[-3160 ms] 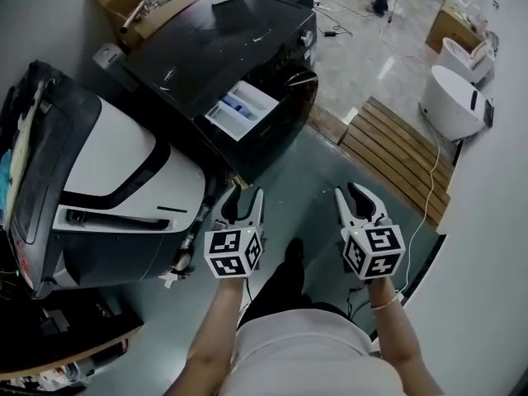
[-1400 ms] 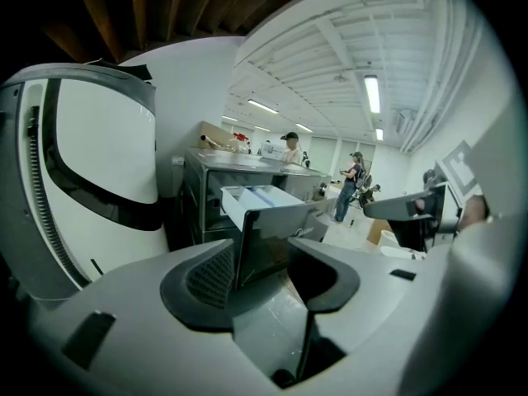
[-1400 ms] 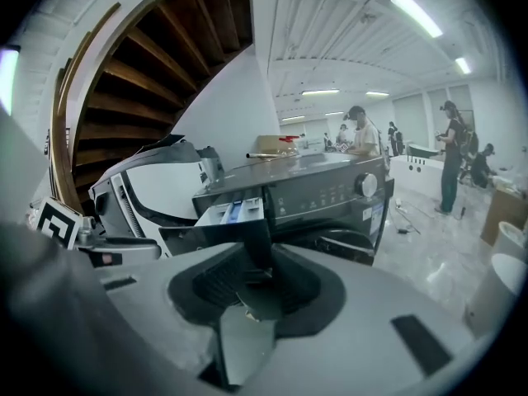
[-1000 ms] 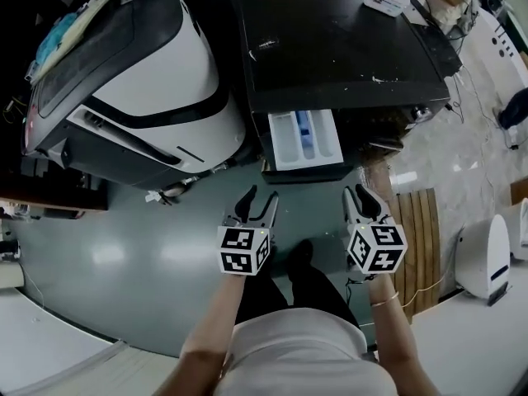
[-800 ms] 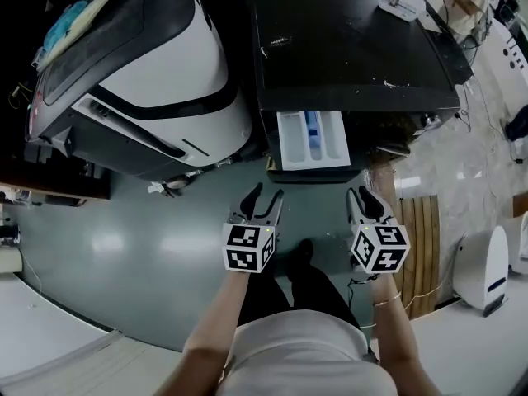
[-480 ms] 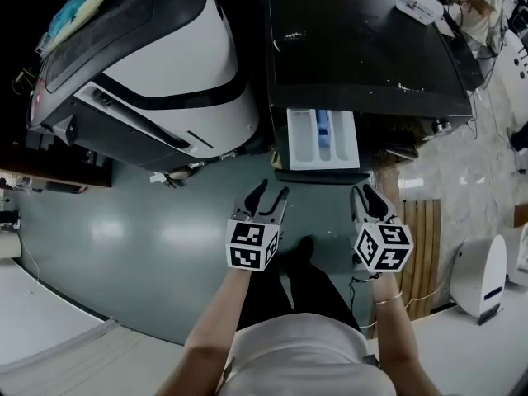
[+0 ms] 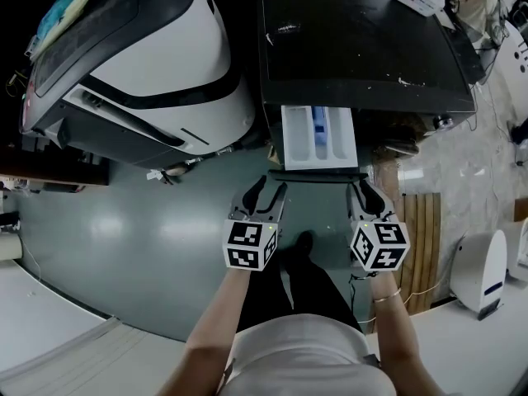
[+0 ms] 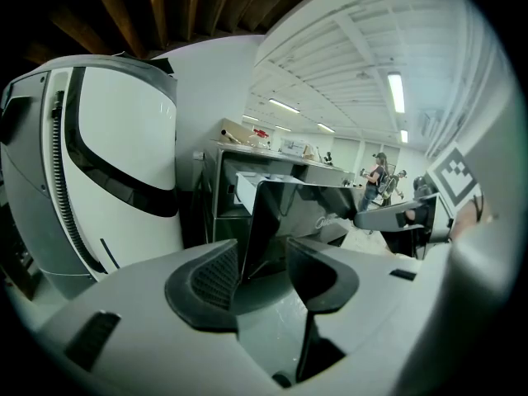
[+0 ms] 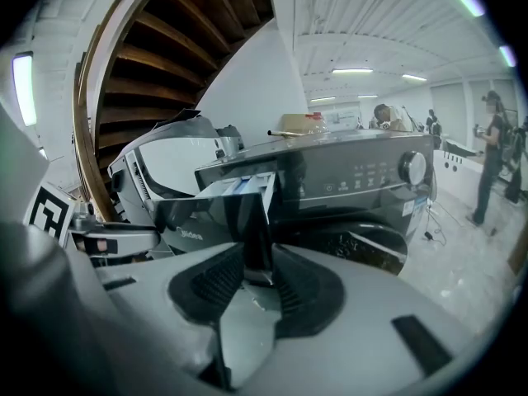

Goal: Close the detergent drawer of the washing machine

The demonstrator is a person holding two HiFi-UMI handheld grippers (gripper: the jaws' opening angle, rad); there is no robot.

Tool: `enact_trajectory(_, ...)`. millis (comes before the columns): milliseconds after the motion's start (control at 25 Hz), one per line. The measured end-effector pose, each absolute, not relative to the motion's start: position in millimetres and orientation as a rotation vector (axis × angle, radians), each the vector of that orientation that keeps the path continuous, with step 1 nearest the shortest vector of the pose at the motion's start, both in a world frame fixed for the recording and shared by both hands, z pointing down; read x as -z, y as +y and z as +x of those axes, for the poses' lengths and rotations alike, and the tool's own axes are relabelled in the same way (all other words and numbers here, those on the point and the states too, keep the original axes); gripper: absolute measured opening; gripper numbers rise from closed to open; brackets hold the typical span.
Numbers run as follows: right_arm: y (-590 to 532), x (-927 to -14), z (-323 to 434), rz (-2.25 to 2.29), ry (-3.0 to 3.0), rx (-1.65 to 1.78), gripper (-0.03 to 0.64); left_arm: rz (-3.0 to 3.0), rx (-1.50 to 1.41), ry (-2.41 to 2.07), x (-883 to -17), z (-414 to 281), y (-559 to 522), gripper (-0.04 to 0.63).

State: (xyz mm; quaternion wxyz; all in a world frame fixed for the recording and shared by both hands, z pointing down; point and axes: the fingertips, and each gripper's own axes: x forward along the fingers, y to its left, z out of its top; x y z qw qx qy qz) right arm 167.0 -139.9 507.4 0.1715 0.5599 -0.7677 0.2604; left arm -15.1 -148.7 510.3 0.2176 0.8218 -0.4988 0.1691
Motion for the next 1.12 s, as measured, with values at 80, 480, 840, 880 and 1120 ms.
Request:
enact_trajectory(80,-140.3,-507.0,166.9,1.587,-2.185,-0.733,0.091,2.280,-0.467,-1.379,-509.7,-14.2,-149.5,0.170)
enact_trajectory(480,-142.6,-502.9,167.7,1.571,-2.205,-0.666,0.091,2.282,-0.460,-1.391,-509.1,-11.5,-152.3,0.146)
enact_trajectory(840,-143.4,-503.3,167.7,1.571,-2.201,-0.659,0.091,2.279,-0.464,-1.395,-509.3,-9.5,-155.6,0.124)
enact_trajectory(880,-143.6,-503.4,167.8,1.570,-2.201,-0.658,0.091,2.280,-0.466,-1.396,-509.4,-9.4,-155.7,0.124)
enact_trajectory(1120,-145.1,-503.9,167.1,1.570,-2.199,-0.654,0.091,2.282,-0.476,-1.402,-509.9,-9.8,-157.2,0.123)
